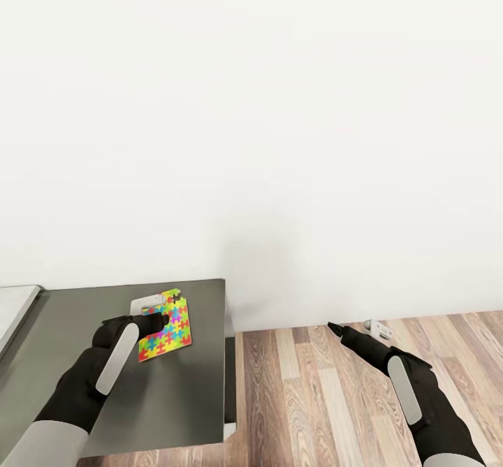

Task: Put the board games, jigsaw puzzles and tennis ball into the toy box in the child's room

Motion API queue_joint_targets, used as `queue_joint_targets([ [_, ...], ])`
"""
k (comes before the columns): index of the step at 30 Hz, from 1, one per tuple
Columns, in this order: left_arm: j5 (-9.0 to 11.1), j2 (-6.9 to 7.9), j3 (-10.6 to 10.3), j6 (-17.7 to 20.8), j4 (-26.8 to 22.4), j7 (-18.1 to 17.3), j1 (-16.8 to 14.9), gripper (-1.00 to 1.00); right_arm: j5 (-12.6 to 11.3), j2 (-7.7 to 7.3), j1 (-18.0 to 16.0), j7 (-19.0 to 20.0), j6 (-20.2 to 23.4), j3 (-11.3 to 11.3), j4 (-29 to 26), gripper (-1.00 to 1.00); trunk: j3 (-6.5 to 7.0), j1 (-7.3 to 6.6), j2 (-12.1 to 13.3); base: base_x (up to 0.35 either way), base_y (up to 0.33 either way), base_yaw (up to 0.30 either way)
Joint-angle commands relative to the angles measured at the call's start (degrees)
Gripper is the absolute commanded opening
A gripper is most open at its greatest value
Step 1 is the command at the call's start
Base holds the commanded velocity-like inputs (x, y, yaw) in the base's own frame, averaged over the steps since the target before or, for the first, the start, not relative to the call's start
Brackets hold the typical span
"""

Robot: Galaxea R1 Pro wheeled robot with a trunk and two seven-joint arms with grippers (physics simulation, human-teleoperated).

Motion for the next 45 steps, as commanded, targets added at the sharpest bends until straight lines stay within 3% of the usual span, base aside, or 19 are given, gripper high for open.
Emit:
queue_joint_targets([
  [1,0.59,0.06,-0.16,0.11,-0.06,0.57,-0.04,1.0,-0.07,0.02,-0.04,0.2,0.36,-0.13,-0.05,1.0,-0.1,0.03,-0.1,0.0,0.0,0.0],
  [45,0.98,0.22,-0.14,0.37,-0.06,0.1,-0.04,1.0,-0.07,0.02,-0.04,0.24,0.28,-0.13,-0.14,1.0,-1.24,0.03,-0.1,0.0,0.0,0.0],
])
